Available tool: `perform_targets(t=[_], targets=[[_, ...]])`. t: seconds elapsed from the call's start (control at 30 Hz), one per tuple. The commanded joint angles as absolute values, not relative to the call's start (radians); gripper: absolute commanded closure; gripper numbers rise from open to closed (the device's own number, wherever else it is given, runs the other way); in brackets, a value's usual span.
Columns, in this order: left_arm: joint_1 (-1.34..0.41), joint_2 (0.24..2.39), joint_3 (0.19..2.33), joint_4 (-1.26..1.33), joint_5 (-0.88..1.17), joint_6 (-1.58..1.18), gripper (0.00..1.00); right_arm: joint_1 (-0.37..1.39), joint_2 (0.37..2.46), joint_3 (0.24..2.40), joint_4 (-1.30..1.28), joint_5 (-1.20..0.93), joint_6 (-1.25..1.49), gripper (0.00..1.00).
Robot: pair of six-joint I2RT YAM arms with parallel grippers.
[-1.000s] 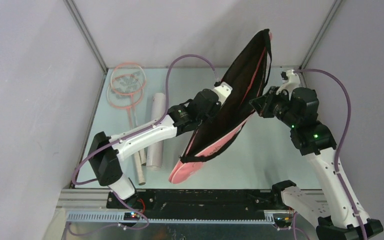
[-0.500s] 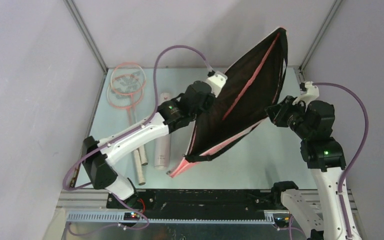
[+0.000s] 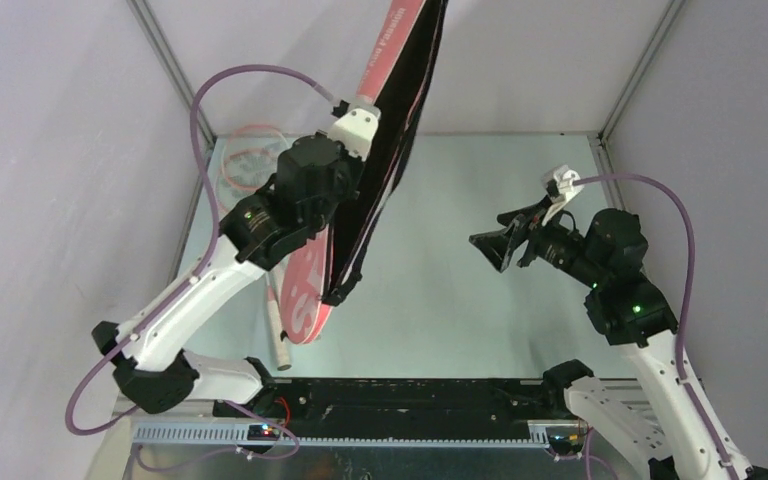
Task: Pack up the badminton gear
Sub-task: Open the racket bag at the center of the board.
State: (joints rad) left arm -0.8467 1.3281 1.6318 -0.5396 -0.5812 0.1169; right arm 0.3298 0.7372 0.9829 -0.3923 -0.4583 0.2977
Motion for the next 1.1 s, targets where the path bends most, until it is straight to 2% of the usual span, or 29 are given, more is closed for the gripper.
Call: perform_targets(t=[0.0, 0.13, 0.27, 0.6, 0.73, 0.9, 1.07], targets=[[-0.854, 1.272, 1.591, -0.535, -0.342, 0.349, 1.00, 0.397, 0.681, 1.064, -0.284, -0.503, -0.030, 0.19], [-0.859, 1.294, 1.617, -0.617, -0.120, 0.479, 1.00, 0.429, 0.632, 1.092, -0.213, -0.668, -0.344, 0.17], [-0.880, 1.341, 1.637, -0.690, -0.041, 0.564, 1.00, 0.458, 0.688, 1.243, -0.361, -0.777, -0.591, 0.16], [-0.952, 1.447, 1.650, -0.695, 0.061, 0.626, 1.00, 0.550, 0.924, 1.311, -0.535, -0.775, -0.622, 0.16], [-0.957, 1.463, 1.672, -0.739, 0.123, 0.655, 1.00, 0.600, 1.004, 1.295, -0.615, -0.684, -0.626, 0.18], [-0.959, 1.406, 1.580, -0.744, 0.245, 0.739, 1.00, 0.585, 1.059, 1.272, -0.652, -0.556, -0.641, 0.17], [-0.959, 1.304, 1.475, -0.652, 0.326, 0.780, 1.00, 0.536, 1.104, 1.245, -0.696, -0.619, -0.696, 0.17]])
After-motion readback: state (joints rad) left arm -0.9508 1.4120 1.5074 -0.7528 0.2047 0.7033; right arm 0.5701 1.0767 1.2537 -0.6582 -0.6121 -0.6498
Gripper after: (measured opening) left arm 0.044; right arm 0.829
